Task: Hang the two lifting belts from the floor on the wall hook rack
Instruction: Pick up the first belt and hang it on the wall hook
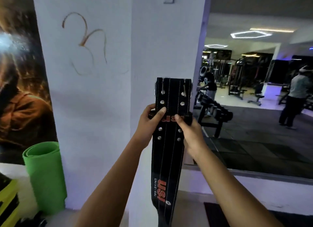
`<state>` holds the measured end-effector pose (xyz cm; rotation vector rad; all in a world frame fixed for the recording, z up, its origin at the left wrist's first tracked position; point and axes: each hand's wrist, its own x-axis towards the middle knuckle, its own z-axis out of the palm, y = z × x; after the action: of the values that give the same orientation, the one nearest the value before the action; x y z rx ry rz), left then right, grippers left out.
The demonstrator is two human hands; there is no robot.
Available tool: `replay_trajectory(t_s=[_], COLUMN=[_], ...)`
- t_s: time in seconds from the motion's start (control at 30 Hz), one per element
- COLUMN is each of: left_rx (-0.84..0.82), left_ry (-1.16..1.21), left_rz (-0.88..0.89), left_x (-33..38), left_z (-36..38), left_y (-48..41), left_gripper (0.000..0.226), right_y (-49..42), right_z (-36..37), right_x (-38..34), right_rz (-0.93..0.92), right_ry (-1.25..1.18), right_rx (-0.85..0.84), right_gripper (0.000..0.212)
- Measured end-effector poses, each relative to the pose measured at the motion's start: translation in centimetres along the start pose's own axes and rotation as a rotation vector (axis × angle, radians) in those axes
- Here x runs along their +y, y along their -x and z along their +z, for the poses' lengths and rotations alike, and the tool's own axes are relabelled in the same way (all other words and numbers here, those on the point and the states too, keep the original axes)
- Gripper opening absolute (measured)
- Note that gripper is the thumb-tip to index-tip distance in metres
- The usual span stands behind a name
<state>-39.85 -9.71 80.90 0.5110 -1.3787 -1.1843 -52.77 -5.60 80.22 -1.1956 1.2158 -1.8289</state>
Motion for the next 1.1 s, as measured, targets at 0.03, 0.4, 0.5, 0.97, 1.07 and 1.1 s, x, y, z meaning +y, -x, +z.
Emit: replay_trajectory(t_s=[0.03,0.4,0.5,0.97,1.07,1.1], left_rx=[0.000,-0.066,-0.137,-0.414,-0.424,-0.413], left_ry=[0.031,0.047,0.025,-0.083,-0.098,-0.097], left_rz=[0.022,0.165,0.092,-0.135,-0.179,-0.172], left_x=[0.7,7.3,4.6,1.0,0.4,1.0], left_z=[0.2,2.1,1.5,-1.7,-2.4,-2.3], left_y=[-0.5,-4.3,-2.2,0.2,0.5,0.0], left_gripper=[0.020,0.028,0.027,0.030,0.027,0.026], right_y=[-0.7,-3.7,-4.0,-3.9,-3.8,-3.7], right_z=[0.3,2.7,3.3,4.1,4.1,4.2], right_x=[-1.2,-8.7,-9.9,-13.8,-13.6,-13.7], right_rz=[-0.015,-0.079,-0.116,-0.115,-0.123,-0.121], right_ry=[0.009,-0.145,-0.151,-0.189,-0.219,-0.228], right_rx=[0.011,0.108,0.151,0.222,0.225,0.228], right_gripper=[0.016,0.020,0.011,0.014,0.011,0.015])
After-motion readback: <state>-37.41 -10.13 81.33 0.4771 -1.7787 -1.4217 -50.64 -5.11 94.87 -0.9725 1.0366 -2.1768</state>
